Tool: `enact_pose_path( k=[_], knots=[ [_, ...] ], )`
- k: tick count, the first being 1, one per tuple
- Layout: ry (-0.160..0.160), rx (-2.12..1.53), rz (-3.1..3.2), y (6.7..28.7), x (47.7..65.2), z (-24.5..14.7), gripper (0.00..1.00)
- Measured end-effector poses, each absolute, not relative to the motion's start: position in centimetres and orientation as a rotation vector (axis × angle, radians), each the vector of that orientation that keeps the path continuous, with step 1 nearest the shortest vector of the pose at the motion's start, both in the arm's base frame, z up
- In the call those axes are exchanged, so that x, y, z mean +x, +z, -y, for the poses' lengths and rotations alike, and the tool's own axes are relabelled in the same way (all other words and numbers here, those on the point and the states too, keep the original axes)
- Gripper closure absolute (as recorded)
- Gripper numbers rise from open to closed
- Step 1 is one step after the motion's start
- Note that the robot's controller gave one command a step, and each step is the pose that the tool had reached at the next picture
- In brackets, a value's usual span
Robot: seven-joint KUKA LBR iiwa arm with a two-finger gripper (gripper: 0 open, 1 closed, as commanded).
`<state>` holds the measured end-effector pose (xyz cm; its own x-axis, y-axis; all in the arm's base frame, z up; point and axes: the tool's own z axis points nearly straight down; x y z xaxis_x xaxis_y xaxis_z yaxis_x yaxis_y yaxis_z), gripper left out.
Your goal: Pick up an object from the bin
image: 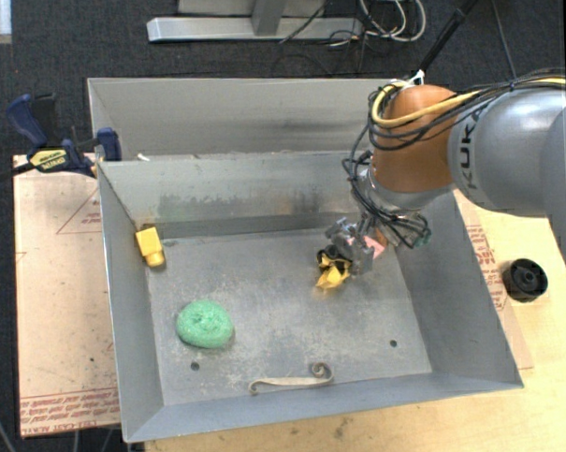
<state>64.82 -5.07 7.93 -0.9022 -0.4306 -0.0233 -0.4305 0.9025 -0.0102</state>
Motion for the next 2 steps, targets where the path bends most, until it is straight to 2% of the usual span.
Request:
enact_pose_path(
  k=[1,2],
  knots=[
    [-0.003,-0.671,-3.056,7.7,63.37,9.86,1.0],
    [-0.003,-0.671,-3.056,7.7,63.37,9.86,1.0]
  ],
)
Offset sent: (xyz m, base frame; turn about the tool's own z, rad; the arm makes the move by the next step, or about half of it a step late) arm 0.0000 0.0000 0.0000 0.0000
